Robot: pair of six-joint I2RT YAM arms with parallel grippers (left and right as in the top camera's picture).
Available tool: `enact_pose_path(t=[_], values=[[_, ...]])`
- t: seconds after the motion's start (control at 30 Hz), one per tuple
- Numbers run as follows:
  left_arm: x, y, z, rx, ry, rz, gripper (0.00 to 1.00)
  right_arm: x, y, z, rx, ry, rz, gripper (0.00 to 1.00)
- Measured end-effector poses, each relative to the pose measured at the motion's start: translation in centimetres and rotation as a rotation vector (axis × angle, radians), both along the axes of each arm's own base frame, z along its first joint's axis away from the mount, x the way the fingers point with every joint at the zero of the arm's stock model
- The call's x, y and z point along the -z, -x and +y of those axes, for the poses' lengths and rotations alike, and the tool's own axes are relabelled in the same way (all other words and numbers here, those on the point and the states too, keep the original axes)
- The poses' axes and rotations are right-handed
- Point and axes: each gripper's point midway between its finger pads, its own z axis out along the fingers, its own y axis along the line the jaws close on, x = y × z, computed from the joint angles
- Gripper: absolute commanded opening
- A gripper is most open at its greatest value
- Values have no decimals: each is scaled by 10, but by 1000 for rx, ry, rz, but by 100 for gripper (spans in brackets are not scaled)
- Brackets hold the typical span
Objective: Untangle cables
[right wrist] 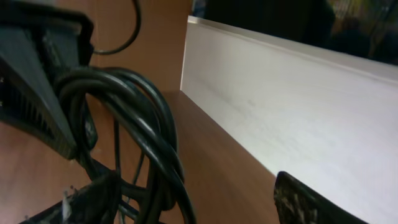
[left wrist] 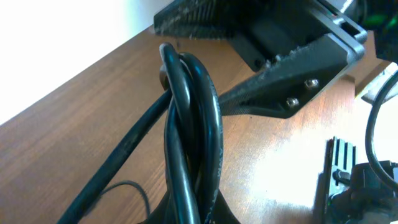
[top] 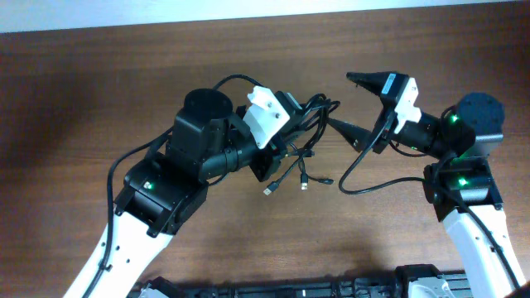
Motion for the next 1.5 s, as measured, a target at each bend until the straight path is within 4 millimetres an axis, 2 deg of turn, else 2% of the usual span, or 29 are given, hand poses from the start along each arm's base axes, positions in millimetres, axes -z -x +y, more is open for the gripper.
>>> enact_pose_path(t=[0.03, 0.13, 0.3, 0.33, 0.43, 0.47, 0.73, 0.93, 1.07, 1.1, 1.13, 1.17, 1.2, 1.23, 1.33, 1.47, 1.5], values=[[0, 1, -1, 13, -4, -14, 0, 0, 1, 1, -9, 3, -6, 48], [-1, 2, -1, 27, -8, -28, 0, -1, 6, 3, -38, 8, -23, 39], [-4, 3, -4, 43, 7, -35, 0, -1, 10, 5, -67, 9, -27, 33], [-5, 4, -4, 47, 11, -37, 0, -2, 12, 6, -77, 10, -31, 29], [-7, 4, -5, 56, 19, -41, 0, -2, 14, 7, -92, 12, -35, 6], [-7, 4, -6, 56, 20, -42, 0, -2, 14, 7, -94, 12, -35, 4], [-11, 1, -5, 24, 48, -10, 0, -2, 15, 7, -97, -15, 14, 4], [-9, -23, 8, -235, 125, 152, 0, -1, 2, 1, -8, -113, 188, 4], [-7, -37, 21, -381, 167, 216, 0, 8, -13, -9, 103, -163, 299, 4], [-7, -38, 22, -399, 173, 223, 0, 9, -15, -11, 121, -169, 313, 33], [-7, -39, 23, -409, 176, 228, 0, 9, -16, -11, 124, -173, 319, 48], [-7, -40, 24, -416, 179, 232, 0, 9, -16, -11, 125, -178, 327, 55], [-7, -40, 24, -417, 179, 231, 0, 9, -15, -11, 121, -176, 323, 66], [-7, -40, 24, -418, 176, 228, 0, 8, -14, -10, 107, -166, 303, 71], [-7, -37, 21, -367, 152, 194, 0, 2, -7, -5, 51, -119, 206, 76], [-10, -17, 5, -181, 122, 141, 0, 0, 0, 0, 1, -22, 37, 75], [-11, -14, 2, -154, 121, 136, 0, -1, 2, 1, -12, -3, -1, 72]])
